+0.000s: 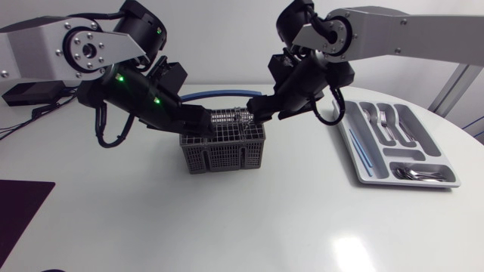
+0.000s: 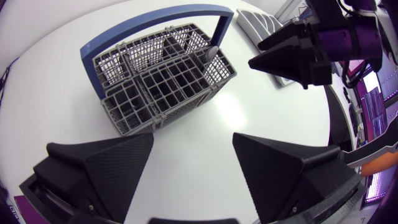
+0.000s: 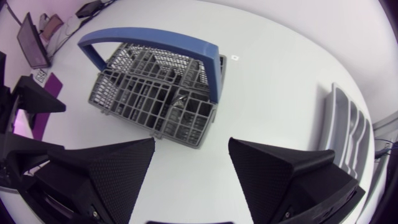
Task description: Unload the cutlery basket into the drawer organizer.
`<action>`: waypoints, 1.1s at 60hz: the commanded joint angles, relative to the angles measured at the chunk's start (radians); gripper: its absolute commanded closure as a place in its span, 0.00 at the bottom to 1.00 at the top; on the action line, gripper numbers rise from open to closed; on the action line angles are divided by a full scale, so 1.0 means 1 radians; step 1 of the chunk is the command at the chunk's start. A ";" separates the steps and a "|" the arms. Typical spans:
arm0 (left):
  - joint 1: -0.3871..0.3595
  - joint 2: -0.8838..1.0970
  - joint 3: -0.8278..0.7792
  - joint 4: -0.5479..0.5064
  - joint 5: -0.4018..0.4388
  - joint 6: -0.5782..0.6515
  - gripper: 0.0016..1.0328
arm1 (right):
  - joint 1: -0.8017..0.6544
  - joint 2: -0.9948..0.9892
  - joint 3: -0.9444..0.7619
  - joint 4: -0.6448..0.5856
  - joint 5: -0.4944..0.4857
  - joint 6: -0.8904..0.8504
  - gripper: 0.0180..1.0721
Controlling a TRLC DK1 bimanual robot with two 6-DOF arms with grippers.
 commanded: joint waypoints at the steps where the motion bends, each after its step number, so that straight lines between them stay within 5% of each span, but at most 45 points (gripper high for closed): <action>1: 0.009 -0.020 -0.031 -0.001 -0.006 0.020 0.14 | 0.058 0.034 0.049 -0.039 0.108 0.071 0.22; 13: 0.009 -0.023 -0.042 0.004 -0.006 0.020 0.13 | 0.087 0.126 0.204 -0.163 0.260 0.166 0.23; 17: 0.009 -0.024 -0.043 0.004 -0.006 0.020 0.13 | 0.082 0.132 0.217 -0.160 0.260 0.209 0.03; 66: 0.045 -0.029 -0.069 0.007 -0.003 0.028 0.11 | 0.047 0.241 0.296 -0.142 -0.004 0.635 0.11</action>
